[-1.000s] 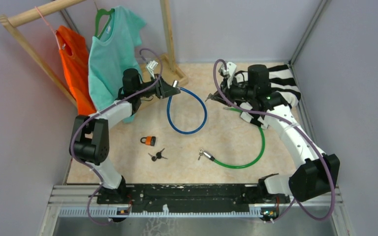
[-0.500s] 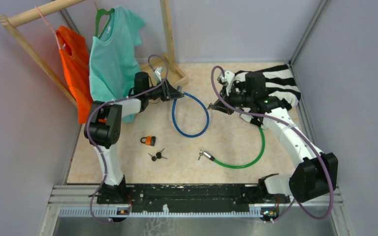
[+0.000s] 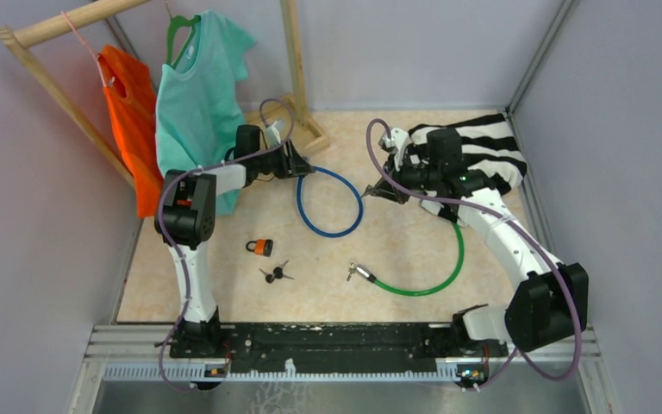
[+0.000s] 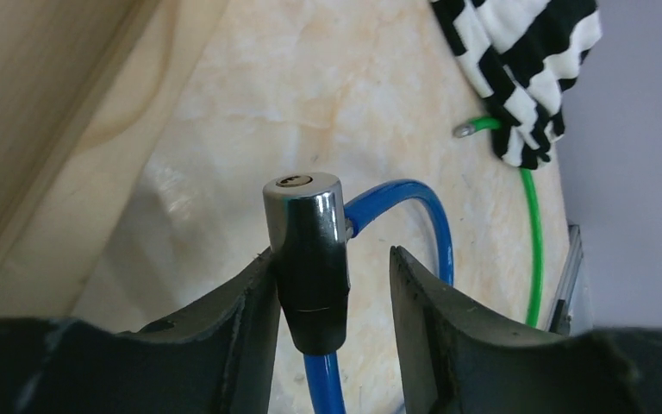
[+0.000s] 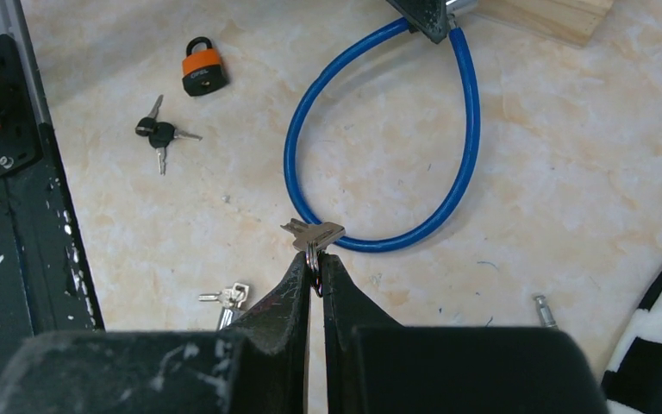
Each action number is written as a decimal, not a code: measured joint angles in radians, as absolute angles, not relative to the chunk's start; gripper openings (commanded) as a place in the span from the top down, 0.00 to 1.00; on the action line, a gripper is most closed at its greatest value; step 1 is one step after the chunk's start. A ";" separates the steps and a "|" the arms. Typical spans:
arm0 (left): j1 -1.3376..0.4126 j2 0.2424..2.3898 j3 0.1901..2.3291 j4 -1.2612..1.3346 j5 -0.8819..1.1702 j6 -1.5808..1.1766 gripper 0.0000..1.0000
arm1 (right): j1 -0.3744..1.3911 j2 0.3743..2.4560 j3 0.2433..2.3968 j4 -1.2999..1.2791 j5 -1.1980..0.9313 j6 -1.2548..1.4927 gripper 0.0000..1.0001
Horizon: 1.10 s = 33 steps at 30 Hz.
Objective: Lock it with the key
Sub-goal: Place the lock at the center of the board, then place the key at the center of the board.
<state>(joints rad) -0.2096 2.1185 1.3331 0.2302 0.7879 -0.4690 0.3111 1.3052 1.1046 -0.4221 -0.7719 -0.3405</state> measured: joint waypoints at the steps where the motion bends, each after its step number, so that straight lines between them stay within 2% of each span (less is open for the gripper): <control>1: -0.206 2.119 1.333 0.212 0.778 -0.447 0.40 | 0.311 1.310 1.102 -0.422 -0.772 -0.340 1.00; 9: -0.200 2.091 1.344 0.051 0.663 -0.252 0.14 | 0.314 1.386 1.097 -0.405 -0.773 -0.339 1.00; 13: -0.200 2.014 1.343 0.017 0.608 -0.175 0.06 | 0.331 1.429 1.087 -0.385 -0.773 -0.335 1.00; 19: -0.200 1.830 1.312 0.025 0.580 -0.097 0.03 | 0.412 1.531 1.087 -0.331 -0.774 -0.312 0.98; 29: -0.200 1.499 1.111 0.067 0.587 0.009 0.00 | 0.533 1.814 1.113 -0.184 -0.779 -0.170 0.97; 33: -0.195 1.428 1.071 0.068 0.585 0.043 0.00 | 0.547 1.917 1.176 -0.150 -0.777 -0.115 0.89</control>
